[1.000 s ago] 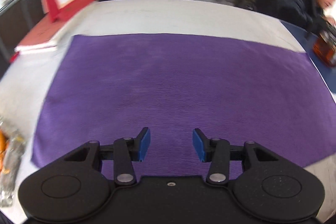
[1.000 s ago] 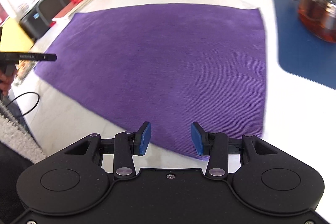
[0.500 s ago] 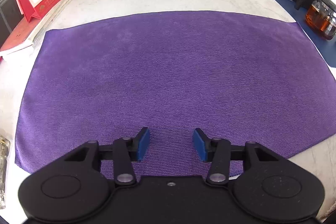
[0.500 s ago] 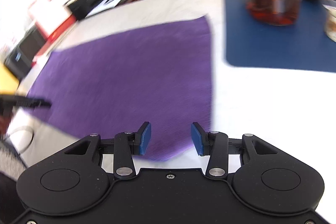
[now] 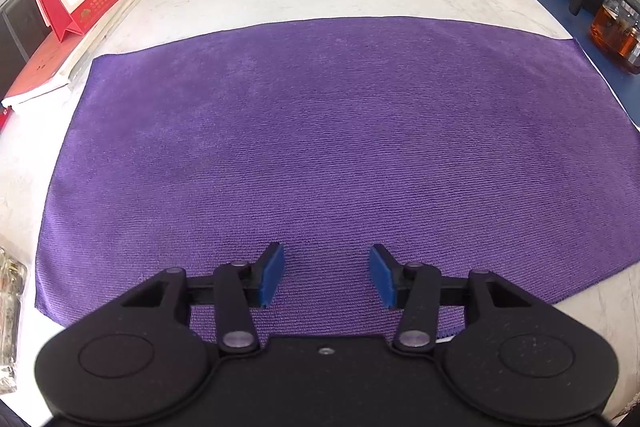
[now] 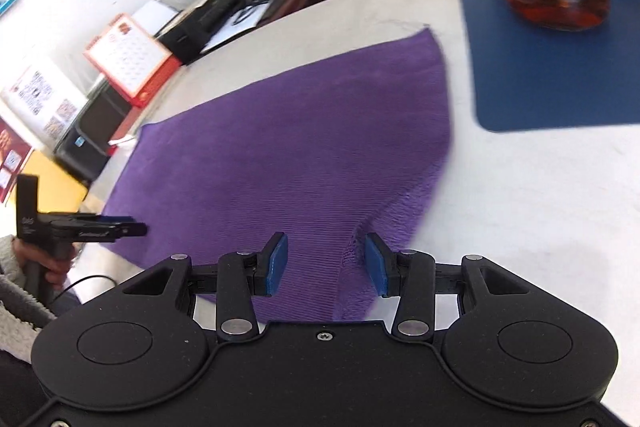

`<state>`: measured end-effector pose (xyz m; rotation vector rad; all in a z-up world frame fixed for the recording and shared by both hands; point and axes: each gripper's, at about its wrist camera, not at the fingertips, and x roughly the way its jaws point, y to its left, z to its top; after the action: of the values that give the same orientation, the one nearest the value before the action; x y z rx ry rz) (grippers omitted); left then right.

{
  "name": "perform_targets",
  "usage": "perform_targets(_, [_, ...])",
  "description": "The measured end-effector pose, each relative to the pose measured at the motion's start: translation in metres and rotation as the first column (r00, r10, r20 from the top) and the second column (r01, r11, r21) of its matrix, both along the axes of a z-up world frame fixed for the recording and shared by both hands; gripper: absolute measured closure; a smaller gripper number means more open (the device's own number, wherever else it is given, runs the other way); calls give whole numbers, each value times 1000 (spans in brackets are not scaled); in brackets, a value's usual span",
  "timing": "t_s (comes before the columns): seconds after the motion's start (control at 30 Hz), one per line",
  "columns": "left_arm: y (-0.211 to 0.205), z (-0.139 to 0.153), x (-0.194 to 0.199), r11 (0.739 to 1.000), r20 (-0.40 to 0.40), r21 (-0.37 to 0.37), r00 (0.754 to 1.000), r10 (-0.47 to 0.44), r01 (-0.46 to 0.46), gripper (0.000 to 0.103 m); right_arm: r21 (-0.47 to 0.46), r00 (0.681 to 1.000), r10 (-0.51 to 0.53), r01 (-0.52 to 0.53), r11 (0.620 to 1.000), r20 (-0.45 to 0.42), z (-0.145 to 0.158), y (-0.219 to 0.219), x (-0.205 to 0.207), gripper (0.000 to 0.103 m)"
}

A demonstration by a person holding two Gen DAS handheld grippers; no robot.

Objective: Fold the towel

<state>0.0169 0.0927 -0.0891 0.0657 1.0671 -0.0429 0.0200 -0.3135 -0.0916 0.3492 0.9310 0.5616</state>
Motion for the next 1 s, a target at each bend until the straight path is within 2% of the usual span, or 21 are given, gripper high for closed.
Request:
perform_targets(0.2, [0, 3, -4, 1000, 5, -12, 1000, 2, -2, 57, -65, 1000, -31, 30, 997, -7, 5, -6, -10, 61])
perform_targets(0.33, [0, 6, -5, 1000, 6, -14, 1000, -5, 5, 57, -243, 999, -39, 41, 969, 14, 10, -3, -18, 61])
perform_targets(0.5, [1, 6, -6, 1000, 10, -18, 1000, -6, 6, 56, -346, 996, -71, 87, 934, 58, 21, -5, -33, 61])
perform_targets(0.6, [1, 6, -5, 1000, 9, -18, 1000, -13, 13, 56, -310, 995, -39, 65, 948, 89, 30, -1, -39, 61])
perform_targets(0.77, [2, 7, -2, 999, 4, -20, 1000, -29, 29, 55, -260, 998, 35, -22, 965, 45, 19, 29, -26, 61])
perform_targets(1.0, [4, 6, -2, 998, 8, -22, 999, -50, 50, 53, -267, 999, -52, 46, 963, -14, 5, 9, -34, 61])
